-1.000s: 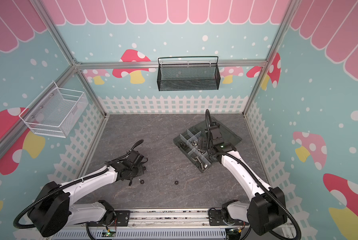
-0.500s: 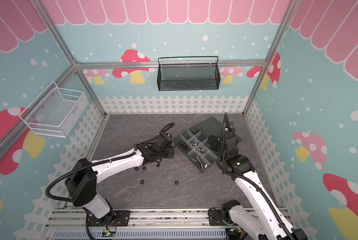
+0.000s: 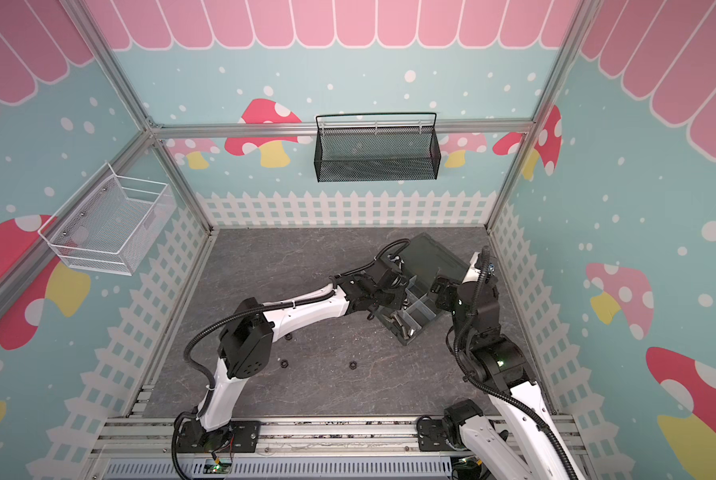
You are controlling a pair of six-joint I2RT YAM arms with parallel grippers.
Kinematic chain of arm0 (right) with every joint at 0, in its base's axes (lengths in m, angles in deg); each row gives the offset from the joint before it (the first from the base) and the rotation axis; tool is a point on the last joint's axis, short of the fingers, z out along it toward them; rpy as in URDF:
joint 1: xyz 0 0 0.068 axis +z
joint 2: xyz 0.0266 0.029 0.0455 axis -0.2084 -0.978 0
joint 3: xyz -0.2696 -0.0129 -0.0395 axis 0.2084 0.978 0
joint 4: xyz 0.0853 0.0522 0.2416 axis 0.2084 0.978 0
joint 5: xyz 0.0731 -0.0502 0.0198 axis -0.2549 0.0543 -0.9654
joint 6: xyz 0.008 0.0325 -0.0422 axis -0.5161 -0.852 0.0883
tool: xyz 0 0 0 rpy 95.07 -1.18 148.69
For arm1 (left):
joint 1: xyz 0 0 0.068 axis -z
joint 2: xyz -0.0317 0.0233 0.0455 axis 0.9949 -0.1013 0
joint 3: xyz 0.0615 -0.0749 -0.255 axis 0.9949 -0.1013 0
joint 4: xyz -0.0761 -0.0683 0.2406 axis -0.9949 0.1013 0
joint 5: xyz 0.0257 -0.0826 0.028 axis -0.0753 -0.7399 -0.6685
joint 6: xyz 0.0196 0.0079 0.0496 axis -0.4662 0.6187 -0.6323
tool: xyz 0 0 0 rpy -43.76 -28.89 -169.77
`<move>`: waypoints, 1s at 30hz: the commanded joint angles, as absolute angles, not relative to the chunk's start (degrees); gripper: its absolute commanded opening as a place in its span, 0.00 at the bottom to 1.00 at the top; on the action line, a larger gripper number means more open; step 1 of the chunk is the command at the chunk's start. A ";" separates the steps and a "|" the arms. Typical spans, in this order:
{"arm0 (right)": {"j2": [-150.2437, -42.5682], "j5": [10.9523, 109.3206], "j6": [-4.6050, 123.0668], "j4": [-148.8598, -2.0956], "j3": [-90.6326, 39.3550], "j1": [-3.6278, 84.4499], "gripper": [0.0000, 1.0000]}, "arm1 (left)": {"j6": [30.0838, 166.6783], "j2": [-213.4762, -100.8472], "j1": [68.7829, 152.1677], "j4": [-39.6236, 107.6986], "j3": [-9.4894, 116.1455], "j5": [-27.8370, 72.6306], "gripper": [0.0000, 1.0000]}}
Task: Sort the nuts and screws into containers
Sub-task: 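Carry the black nut over the box while the right arm swings aside, then open the left gripper to drop the black nut into an empty compartment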
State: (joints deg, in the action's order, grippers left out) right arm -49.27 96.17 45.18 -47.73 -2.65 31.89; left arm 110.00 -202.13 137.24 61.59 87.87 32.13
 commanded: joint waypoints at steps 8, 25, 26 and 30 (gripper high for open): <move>-49.77 95.51 45.39 -49.61 -1.61 31.58 0.97 | 109.20 -207.54 137.27 65.04 95.14 29.54 0.29; -50.70 94.53 46.21 -49.73 -2.55 31.62 0.97 | 109.44 -203.79 137.20 67.19 94.74 34.00 0.55; -50.70 94.45 46.18 -49.71 -2.70 31.63 0.97 | 109.54 -202.38 137.26 67.18 93.52 34.93 0.55; -50.99 93.94 46.21 -49.83 -3.13 31.60 0.97 | 110.24 -195.77 137.05 65.36 86.12 38.52 0.60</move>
